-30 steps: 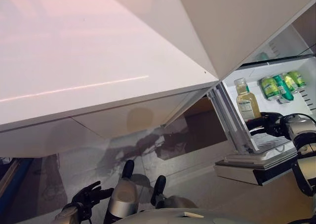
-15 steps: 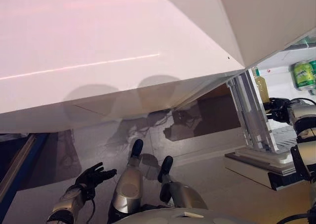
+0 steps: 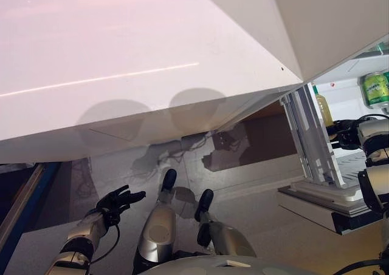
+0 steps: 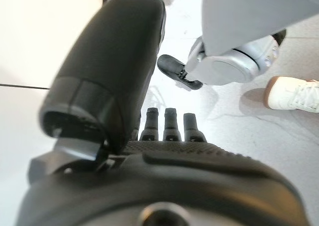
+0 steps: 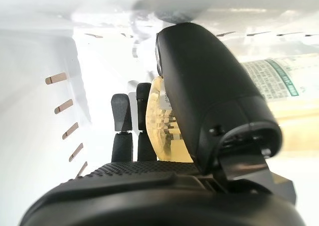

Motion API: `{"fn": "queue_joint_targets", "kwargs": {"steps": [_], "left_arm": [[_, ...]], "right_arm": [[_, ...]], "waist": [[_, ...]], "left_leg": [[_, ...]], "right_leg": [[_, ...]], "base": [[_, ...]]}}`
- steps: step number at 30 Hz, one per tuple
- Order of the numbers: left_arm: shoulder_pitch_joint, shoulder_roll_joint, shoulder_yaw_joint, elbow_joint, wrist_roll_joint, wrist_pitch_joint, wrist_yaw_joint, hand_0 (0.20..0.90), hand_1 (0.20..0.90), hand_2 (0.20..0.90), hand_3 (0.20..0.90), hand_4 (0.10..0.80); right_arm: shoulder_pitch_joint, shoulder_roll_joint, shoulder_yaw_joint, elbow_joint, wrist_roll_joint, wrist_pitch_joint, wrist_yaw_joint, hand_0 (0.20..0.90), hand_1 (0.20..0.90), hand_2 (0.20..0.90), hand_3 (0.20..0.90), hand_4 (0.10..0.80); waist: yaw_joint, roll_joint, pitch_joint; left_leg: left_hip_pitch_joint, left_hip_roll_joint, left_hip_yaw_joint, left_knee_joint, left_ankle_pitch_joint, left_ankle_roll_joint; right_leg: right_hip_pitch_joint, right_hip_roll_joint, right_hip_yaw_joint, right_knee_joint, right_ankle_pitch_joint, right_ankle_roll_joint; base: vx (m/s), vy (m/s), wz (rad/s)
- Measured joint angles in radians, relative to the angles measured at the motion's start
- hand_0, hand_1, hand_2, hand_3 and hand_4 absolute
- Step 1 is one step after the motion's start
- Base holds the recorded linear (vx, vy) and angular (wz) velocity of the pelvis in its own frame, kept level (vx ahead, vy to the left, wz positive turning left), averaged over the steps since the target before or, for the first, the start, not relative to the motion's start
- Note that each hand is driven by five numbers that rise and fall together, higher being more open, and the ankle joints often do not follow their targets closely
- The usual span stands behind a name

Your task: Put drinks into fridge and close the fridge

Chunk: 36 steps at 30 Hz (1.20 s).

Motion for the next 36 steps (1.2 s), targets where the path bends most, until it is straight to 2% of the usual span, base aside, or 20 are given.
{"fn": "queue_joint_targets", "kwargs": {"steps": [2,3,4,5,14,26,36], "left_arm": [[-0.002,0.0,-0.006,-0.001,0.0,0.0,0.0,0.9,0.9,0.9,0.9,0.8],[-0.004,0.0,-0.009,-0.001,0.0,0.0,0.0,0.9,0.9,0.9,0.9,0.8],[-0.006,0.001,-0.012,-0.001,0.0,0.0,0.0,0.9,0.9,0.9,0.9,0.8],[-0.008,0.0,-0.014,-0.001,0.001,0.001,0.0,0.9,0.9,0.9,0.9,0.8],[-0.01,0.0,-0.015,-0.001,0.001,0.002,0.0,0.9,0.9,0.9,0.9,0.8],[-0.011,0.0,-0.014,0.023,0.011,0.008,-0.002,0.9,0.9,0.9,0.9,0.8],[0.006,-0.014,-0.015,0.078,0.039,0.02,-0.02,0.9,0.9,0.9,0.9,0.8]], "right_arm": [[-0.003,0.0,0.0,0.0,-0.004,0.006,0.0,0.314,0.314,0.314,0.216,0.116],[-0.005,-0.002,0.0,0.001,-0.005,0.009,-0.001,0.458,0.458,0.458,0.384,0.284],[-0.008,-0.002,0.0,0.001,-0.008,0.01,-0.002,0.709,0.709,0.709,0.678,0.578],[-0.008,-0.002,0.0,0.001,-0.012,0.01,-0.002,0.9,0.9,0.9,0.9,0.8],[-0.01,-0.009,-0.008,-0.001,0.006,0.005,-0.006,0.9,0.9,0.9,0.9,0.8],[-0.01,-0.01,-0.02,-0.006,0.048,-0.051,-0.004,0.9,0.9,0.9,0.9,0.8],[0.003,-0.051,-0.085,-0.193,0.145,-0.151,-0.043,0.9,0.9,0.9,0.9,0.8]], "waist": [[-0.001,0.0,0.0],[-0.001,0.0,0.0],[-0.001,0.001,0.0],[-0.001,0.001,0.0],[-0.003,0.001,0.0],[-0.026,0.008,-0.005],[-0.078,0.057,-0.07]], "left_leg": [[-0.005,-0.001,-0.001,0.006,0.0,0.0],[-0.011,-0.002,-0.002,0.012,0.0,0.0],[-0.013,-0.002,-0.003,0.014,0.0,0.0],[-0.013,-0.002,-0.004,0.014,0.0,0.0],[-0.013,-0.003,-0.002,0.028,0.0,0.0],[0.013,-0.002,0.005,0.031,0.0,-0.001],[0.047,-0.001,0.026,0.012,0.003,0.005]], "right_leg": [[-0.001,-0.001,-0.002,0.0,0.0,0.0],[-0.003,-0.003,-0.003,0.0,0.0,0.0],[-0.004,-0.003,-0.002,0.0,0.0,0.0],[-0.004,-0.003,-0.002,0.0,0.0,0.0],[0.002,-0.002,-0.002,0.0,0.005,-0.007],[0.028,-0.003,0.003,0.0,0.009,-0.012],[0.044,-0.006,0.027,0.0,0.016,-0.01]], "base": [[0.004,-0.003,0.05],[0.004,-0.003,0.05],[0.004,-0.003,0.04],[0.0,0.0,0.0],[0.0,0.0,0.0],[-0.001,0.008,-0.01],[-0.009,0.076,-0.05]]}}
